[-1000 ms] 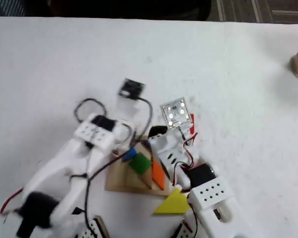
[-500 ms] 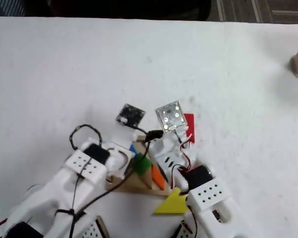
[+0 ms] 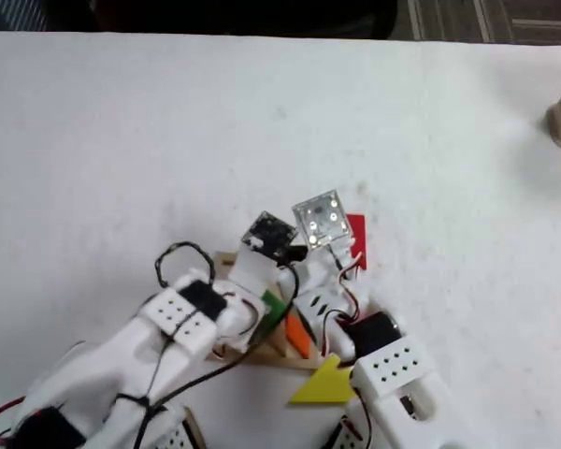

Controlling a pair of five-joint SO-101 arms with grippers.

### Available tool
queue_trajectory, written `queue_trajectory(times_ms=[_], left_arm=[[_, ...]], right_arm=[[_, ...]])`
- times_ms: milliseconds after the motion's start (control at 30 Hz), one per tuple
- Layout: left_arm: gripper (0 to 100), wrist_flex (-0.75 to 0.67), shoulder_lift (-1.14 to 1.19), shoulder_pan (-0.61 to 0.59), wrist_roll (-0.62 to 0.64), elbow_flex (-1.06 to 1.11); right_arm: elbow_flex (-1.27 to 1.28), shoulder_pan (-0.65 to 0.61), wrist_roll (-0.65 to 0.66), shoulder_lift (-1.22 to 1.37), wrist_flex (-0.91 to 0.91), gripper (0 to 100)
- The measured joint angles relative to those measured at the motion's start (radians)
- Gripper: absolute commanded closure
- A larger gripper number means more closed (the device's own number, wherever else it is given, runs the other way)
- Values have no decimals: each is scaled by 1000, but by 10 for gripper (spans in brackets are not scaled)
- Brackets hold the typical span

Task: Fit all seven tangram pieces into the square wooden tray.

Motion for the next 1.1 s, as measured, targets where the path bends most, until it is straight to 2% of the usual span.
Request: queue_trajectory(times_ms=[200,333,633,800,967,1100], left_arm=[[972,2,173,-72,2,-97],[972,2,186,-115,6,-107],[972,-86,192,-298,11,-133],[972,-74,189,-304,12,-147],[972,-43,66,-304,11,-141],[969,-43,-84,-226,11,-28]], right_arm=[[2,0,-2,0,0,981],[2,-2,-2,0,0,981],[2,-3,-2,0,0,981],[2,-3,-2,0,0,981],[2,-3,-2,0,0,981],[2,-3,-2,0,0,981]])
